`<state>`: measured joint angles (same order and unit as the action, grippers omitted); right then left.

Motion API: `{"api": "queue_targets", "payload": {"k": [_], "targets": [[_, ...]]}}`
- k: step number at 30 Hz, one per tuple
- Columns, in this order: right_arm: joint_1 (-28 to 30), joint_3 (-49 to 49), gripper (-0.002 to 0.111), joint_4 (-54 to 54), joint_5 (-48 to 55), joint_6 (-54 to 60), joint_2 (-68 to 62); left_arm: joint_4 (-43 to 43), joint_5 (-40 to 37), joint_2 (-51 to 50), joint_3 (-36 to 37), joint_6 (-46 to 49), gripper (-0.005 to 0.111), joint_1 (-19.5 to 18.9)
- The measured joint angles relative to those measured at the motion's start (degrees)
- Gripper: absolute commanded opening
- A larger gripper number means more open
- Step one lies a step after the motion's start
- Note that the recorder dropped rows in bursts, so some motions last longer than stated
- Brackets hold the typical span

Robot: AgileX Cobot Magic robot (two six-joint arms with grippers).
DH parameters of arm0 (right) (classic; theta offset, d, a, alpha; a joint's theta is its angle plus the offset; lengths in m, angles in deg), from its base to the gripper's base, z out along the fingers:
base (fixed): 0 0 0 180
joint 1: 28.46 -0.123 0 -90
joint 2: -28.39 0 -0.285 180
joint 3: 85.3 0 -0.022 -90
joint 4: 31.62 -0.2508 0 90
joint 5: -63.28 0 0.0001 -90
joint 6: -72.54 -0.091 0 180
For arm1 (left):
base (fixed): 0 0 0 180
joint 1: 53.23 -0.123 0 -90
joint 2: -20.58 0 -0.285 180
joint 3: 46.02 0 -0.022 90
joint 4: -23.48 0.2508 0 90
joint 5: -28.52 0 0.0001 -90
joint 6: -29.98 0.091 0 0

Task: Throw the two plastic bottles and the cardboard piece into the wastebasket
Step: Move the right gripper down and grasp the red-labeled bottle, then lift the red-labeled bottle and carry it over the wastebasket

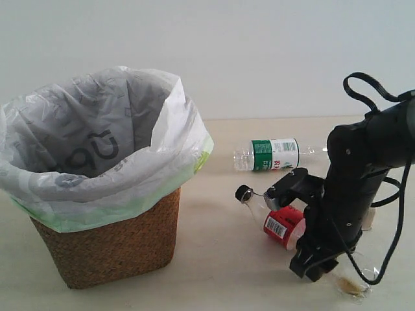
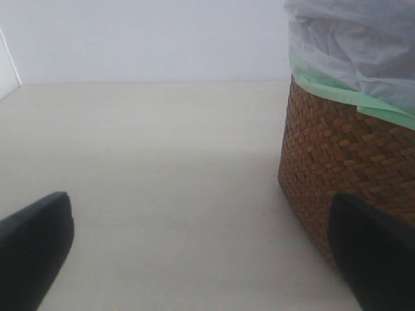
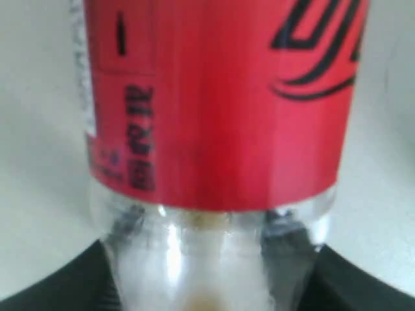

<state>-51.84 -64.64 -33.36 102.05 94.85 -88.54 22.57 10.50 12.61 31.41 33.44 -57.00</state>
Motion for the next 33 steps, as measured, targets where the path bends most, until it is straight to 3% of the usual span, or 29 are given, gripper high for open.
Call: {"api": "queue_targets", "payload": {"k": [9, 15, 26, 33], "targets": [[0.0, 0.77, 0.0, -5.01, -4.34, -3.02, 3.17, 0.0, 0.0, 0.0, 0.0, 0.0, 0.108, 0.0], [0.0, 1.02, 0.0, -7.77, -10.37, -4.33, 14.75, 0.0, 0.0, 0.0, 0.0, 0.0, 0.108, 0.0], [0.0, 8.62, 0.0, -15.13, -42.38, -10.46, 35.85, 0.0, 0.0, 0.0, 0.0, 0.0, 0.108, 0.0], [-0.27, 8.97, 0.0, -15.75, -49.04, -13.42, 37.67, 0.0, 0.0, 0.0, 0.0, 0.0, 0.108, 0.0]]}}
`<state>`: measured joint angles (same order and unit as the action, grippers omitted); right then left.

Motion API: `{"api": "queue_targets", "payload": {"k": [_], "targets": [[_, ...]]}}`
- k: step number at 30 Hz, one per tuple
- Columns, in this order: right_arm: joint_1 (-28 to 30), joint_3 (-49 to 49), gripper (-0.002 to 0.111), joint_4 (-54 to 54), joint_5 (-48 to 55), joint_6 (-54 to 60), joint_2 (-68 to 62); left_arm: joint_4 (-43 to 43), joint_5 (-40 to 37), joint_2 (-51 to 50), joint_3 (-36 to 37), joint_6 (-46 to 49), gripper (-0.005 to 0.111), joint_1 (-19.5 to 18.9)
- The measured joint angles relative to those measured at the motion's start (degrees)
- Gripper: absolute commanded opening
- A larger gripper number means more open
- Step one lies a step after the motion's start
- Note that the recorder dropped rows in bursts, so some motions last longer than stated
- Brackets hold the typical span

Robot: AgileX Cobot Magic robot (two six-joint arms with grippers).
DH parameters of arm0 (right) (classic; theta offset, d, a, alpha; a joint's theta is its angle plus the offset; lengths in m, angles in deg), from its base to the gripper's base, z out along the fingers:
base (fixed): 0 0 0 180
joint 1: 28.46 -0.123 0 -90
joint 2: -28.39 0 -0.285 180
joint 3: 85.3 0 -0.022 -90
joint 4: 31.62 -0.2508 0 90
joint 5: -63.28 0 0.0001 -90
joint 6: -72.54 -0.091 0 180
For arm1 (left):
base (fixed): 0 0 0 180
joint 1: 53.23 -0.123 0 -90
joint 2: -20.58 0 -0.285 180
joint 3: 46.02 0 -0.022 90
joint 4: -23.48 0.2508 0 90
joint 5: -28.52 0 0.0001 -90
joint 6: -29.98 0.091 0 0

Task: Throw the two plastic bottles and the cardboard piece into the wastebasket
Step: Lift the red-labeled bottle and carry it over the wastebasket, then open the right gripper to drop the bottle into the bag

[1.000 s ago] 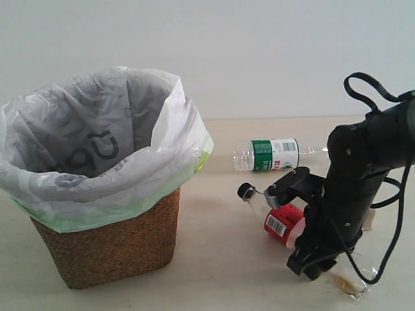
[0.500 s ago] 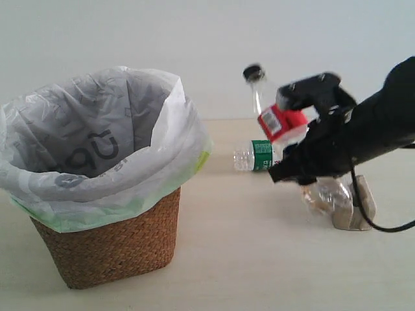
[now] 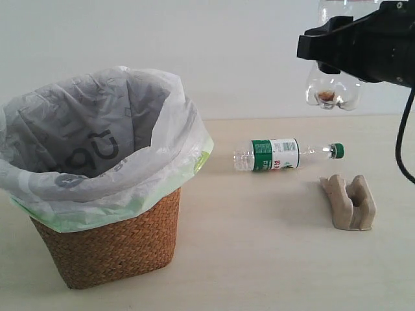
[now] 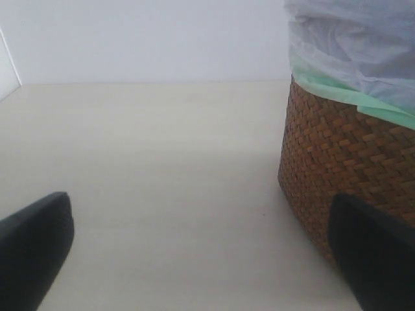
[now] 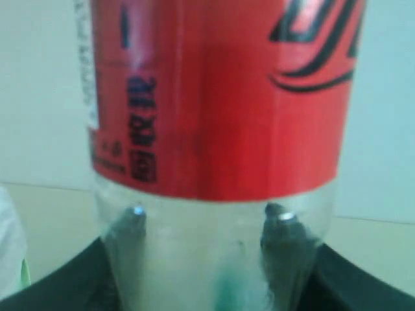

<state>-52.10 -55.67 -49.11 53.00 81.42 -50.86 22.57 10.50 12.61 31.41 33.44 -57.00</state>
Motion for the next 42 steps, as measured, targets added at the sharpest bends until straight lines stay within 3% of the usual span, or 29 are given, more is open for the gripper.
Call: {"api": "queue_targets", "payload": {"k": [5, 15, 19, 23, 26, 37, 42], "targets": [[-5.18, -0.19, 0.0, -0.21, -1.12, -0.4, 0.0, 0.0, 0.0, 0.0, 0.0, 0.0, 0.108, 0.0], [-25.46, -10.73, 0.0, -0.21, -1.35, -2.61, -2.08, 0.0, 0.0, 0.0, 0.0, 0.0, 0.108, 0.0], [-27.12, -13.67, 0.0, 0.14, -1.45, -0.72, -2.08, 0.0, 0.0, 0.0, 0.0, 0.0, 0.108, 0.0], [-23.59, -13.9, 0.0, 0.02, 1.61, 5.01, -1.97, 0.0, 0.0, 0.0, 0.0, 0.0, 0.108, 0.0], [-17.55, -13.78, 0.0, -0.55, 5.12, 6.97, -1.97, 0.0, 0.0, 0.0, 0.0, 0.0, 0.108, 0.0], [12.26, -6.9, 0.0, -3.02, 17.92, 5.17, -1.97, 0.0, 0.0, 0.0, 0.0, 0.0, 0.108, 0.0], [15.68, -6.68, 0.0, -3.02, 19.98, 4.93, -1.97, 0.0, 0.0, 0.0, 0.0, 0.0, 0.108, 0.0]]}}
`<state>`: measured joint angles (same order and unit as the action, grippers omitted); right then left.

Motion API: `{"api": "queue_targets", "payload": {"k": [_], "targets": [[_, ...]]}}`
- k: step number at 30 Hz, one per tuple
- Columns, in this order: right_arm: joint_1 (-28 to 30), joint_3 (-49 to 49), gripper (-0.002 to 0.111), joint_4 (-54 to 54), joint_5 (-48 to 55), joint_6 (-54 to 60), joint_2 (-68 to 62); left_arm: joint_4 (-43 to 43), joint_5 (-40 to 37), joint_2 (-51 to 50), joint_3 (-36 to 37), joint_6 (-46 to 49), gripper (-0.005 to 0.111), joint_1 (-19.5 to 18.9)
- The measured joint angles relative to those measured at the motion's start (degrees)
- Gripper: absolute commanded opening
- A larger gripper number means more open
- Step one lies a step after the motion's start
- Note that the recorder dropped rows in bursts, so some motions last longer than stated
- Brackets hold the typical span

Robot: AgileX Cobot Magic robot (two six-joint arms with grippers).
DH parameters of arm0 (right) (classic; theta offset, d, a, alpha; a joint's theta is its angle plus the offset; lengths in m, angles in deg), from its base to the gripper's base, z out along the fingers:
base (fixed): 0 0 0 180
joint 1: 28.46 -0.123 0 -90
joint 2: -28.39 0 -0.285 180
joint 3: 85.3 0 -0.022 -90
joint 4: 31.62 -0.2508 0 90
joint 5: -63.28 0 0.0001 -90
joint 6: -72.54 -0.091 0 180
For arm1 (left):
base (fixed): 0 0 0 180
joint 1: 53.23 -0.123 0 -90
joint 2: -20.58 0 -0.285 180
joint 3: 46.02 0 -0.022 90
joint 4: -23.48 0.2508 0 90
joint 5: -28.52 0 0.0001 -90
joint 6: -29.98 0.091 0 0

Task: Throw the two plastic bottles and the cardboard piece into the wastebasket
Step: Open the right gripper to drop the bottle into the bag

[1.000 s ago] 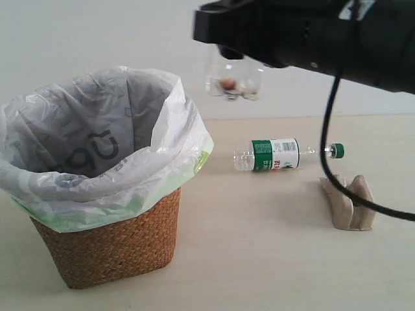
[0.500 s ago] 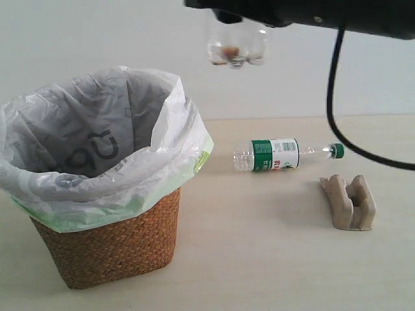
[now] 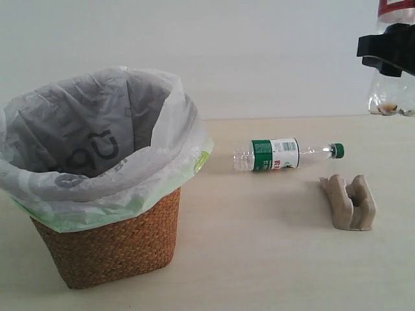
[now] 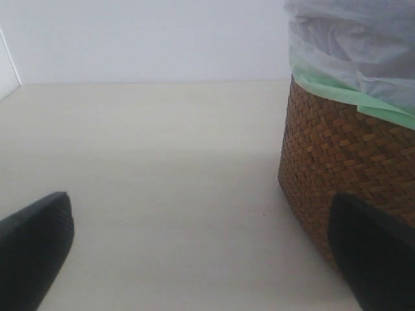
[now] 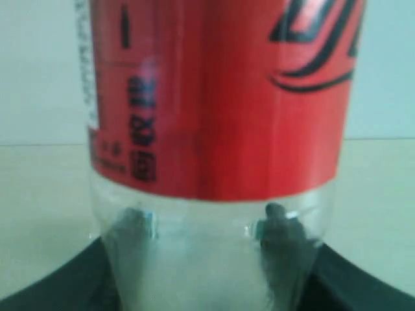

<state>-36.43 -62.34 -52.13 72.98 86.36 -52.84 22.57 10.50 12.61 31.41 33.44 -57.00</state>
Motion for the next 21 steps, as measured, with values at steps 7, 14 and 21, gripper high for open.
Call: {"api": "queue_targets", "payload": {"k": [7, 14, 21], "targets": [[-11.33, -3.79, 0.0, -1.29, -1.64, -0.16, -4.32, 0.0, 0.0, 0.0, 0.0, 0.0, 0.108, 0.0], [-32.41, -24.41, 0.067, -2.78, -2.99, -0.16, -17.09, 0.0, 0.0, 0.0, 0.0, 0.0, 0.108, 0.0], [-32.85, -41.45, 0.073, -1.47, 10.04, -13.82, -20.45, 0.0, 0.0, 0.0, 0.0, 0.0, 0.108, 0.0]]}}
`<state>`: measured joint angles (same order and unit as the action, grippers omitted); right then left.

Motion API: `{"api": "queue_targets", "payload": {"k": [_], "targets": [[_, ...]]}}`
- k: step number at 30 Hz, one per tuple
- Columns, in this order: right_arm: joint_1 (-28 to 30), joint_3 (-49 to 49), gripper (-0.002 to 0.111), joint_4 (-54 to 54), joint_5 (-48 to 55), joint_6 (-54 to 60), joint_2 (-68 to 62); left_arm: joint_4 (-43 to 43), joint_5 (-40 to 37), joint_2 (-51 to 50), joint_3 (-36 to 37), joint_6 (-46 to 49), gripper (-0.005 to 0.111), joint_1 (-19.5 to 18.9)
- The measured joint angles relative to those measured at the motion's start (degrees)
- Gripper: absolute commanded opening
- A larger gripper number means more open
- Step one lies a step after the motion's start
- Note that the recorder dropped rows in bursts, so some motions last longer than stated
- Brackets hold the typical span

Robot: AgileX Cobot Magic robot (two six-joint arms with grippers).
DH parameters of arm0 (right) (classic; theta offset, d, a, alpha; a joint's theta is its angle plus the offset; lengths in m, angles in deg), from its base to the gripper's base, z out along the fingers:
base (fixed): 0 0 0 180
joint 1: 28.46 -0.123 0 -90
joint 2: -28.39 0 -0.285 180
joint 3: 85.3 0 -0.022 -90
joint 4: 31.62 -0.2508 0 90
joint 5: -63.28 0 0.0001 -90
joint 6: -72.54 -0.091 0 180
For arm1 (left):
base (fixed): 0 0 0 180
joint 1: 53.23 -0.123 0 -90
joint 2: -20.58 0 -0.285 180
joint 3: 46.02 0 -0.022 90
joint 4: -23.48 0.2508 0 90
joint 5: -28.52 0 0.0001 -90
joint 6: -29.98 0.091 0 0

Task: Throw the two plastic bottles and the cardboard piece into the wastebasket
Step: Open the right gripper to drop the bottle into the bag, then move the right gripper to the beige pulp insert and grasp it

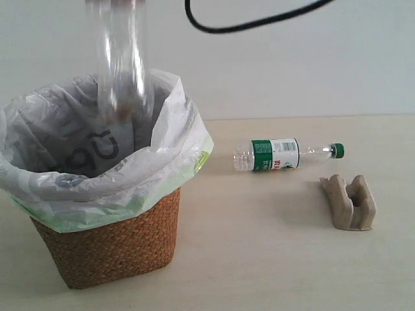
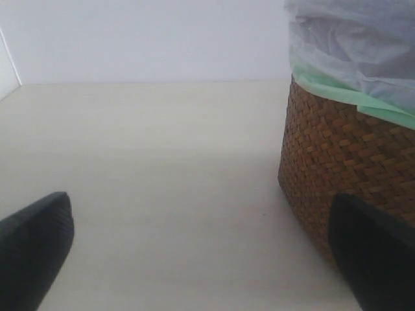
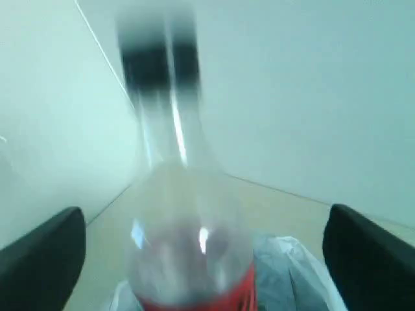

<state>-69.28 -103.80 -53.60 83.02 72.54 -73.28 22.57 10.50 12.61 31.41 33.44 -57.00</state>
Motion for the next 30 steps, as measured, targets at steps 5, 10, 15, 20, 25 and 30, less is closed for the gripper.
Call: {"api": "queue_targets", "payload": {"k": [5, 10, 15, 20, 25, 30], "targets": [[5.68, -2.17, 0.063, 12.59, 15.19, -10.68, 1.02, 0.0, 0.0, 0.0, 0.0, 0.0, 0.108, 0.0], [16.47, -2.17, 0.064, 34.57, 38.8, -19.07, 1.94, 0.0, 0.0, 0.0, 0.0, 0.0, 0.108, 0.0], [24.63, 3.53, 0.063, 46.99, 47.45, -20.16, 2.05, 0.0, 0.0, 0.0, 0.0, 0.0, 0.108, 0.0], [25.66, 9.38, 0.063, 48.94, 45.2, -24.33, 2.05, 0.0, 0.0, 0.0, 0.0, 0.0, 0.108, 0.0], [25.81, 9.85, 0.063, 47.38, 44.96, -25.96, 1.93, 0.0, 0.0, 0.0, 0.0, 0.0, 0.108, 0.0], [25.81, 9.97, 0.063, 41.27, 45.3, -23.16, -3.03, 0.0, 0.0, 0.0, 0.0, 0.0, 0.108, 0.0]]}}
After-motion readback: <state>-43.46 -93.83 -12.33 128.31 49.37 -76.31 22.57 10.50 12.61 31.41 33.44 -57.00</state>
